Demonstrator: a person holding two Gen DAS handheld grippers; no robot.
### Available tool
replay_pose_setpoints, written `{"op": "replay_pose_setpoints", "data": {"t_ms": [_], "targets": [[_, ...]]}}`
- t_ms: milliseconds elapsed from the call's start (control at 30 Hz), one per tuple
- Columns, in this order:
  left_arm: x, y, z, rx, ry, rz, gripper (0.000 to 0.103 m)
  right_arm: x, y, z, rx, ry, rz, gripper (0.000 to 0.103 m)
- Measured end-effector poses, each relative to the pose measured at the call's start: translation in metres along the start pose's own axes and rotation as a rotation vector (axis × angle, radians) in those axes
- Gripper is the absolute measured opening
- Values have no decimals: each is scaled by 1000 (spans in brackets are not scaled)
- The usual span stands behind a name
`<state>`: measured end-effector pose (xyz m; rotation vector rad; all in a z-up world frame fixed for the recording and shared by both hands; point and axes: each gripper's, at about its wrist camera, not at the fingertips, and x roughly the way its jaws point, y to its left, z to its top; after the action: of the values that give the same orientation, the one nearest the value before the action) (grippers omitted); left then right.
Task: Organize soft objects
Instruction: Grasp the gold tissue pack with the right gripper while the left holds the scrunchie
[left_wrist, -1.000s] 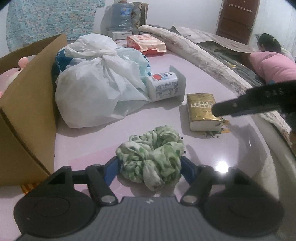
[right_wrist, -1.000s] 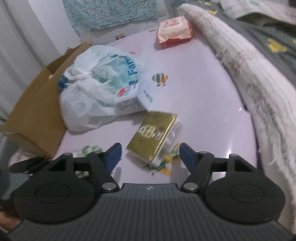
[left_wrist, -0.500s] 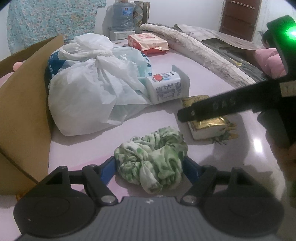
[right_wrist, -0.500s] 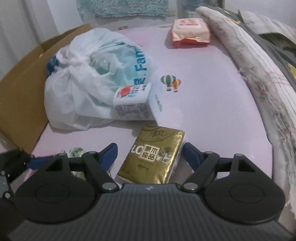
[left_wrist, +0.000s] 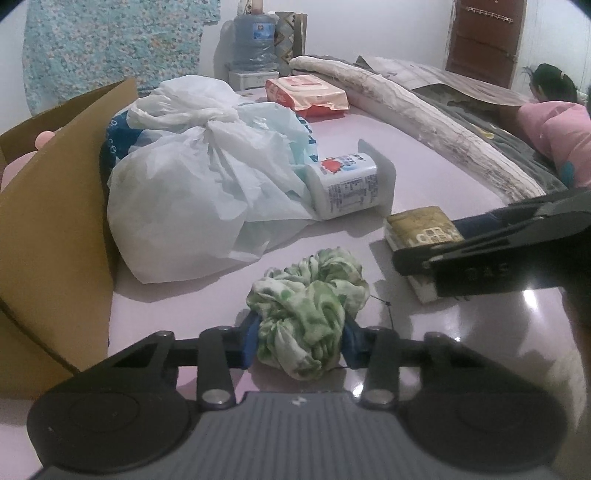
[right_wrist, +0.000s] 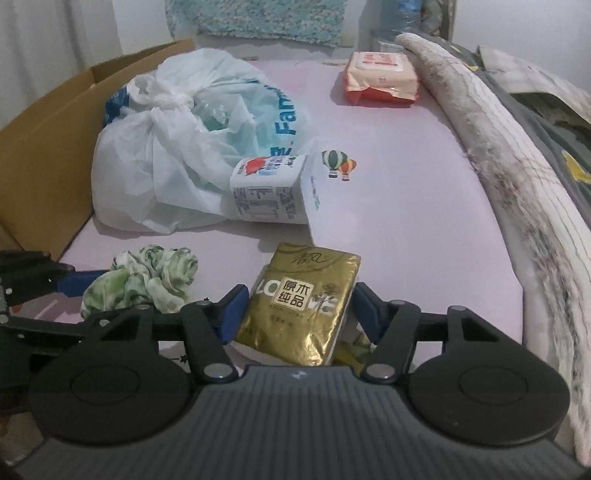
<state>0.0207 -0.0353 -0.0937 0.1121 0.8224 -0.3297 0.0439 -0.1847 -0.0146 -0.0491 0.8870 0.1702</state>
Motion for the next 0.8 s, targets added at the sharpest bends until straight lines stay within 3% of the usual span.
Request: {"op": "replay_pose_setpoints", "data": {"t_ms": [433, 800], "targets": [[-23, 6, -2, -30, -22, -48, 39, -27, -34, -28, 410, -48, 248, 60], [-63, 12, 4, -59, -97, -66, 39, -55, -21, -17, 422, -107, 377, 60]]}}
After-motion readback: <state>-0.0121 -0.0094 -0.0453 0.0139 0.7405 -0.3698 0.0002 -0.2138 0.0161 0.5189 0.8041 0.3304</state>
